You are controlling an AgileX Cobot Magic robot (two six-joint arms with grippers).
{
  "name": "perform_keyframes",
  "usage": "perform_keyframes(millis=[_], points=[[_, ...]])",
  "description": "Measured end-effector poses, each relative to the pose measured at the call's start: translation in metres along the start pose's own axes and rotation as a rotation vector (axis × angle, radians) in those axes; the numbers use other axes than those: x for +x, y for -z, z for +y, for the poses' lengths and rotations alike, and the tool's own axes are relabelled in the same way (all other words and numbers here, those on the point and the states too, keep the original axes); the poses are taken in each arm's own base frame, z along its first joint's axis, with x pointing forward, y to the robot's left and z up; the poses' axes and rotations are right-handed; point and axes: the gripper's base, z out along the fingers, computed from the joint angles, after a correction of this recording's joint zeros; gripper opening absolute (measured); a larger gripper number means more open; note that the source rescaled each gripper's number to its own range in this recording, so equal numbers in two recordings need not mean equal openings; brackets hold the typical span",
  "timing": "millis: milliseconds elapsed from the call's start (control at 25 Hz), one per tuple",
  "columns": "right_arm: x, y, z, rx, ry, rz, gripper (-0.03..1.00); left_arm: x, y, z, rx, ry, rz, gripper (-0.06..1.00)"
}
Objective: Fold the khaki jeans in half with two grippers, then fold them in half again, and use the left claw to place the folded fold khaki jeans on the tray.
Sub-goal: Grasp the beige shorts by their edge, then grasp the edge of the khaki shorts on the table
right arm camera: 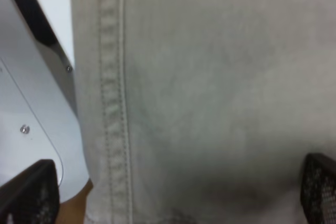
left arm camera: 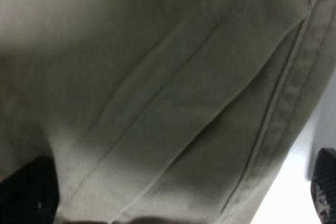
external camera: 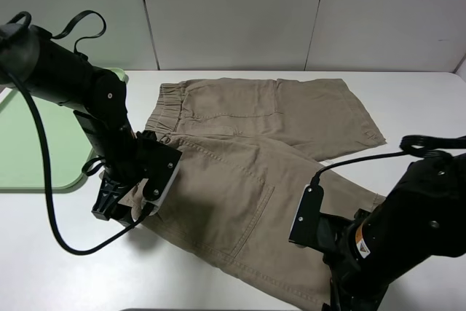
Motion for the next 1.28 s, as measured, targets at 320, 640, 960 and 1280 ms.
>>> perform_keyframes(millis=[320, 640, 960, 1280], points=[[-0.0022, -0.0106, 0.0038, 0.001, -0.043, 0.039, 1.0, -0.0001, -0.0003, 0.0001, -0.001, 0.001, -0.001, 0.96], [-0.0038, -0.0114, 0.0024, 0.015, -0.025, 0.028, 0.53, -0.0005, -0.0002, 0.002, -0.022, 0.001, -0.005, 0.64], [-0.0051, -0.0116, 0.0024, 0.014, -0.036, 0.017, 0.16, -0.0005, -0.0003, -0.0003, 0.003, 0.008, -0.005, 0.05], [-0.0055, -0.0116, 0.0027, 0.01, -0.047, 0.016, 0.0, -0.0004, -0.0002, -0.0011, 0.012, 0.01, -0.005, 0.0]])
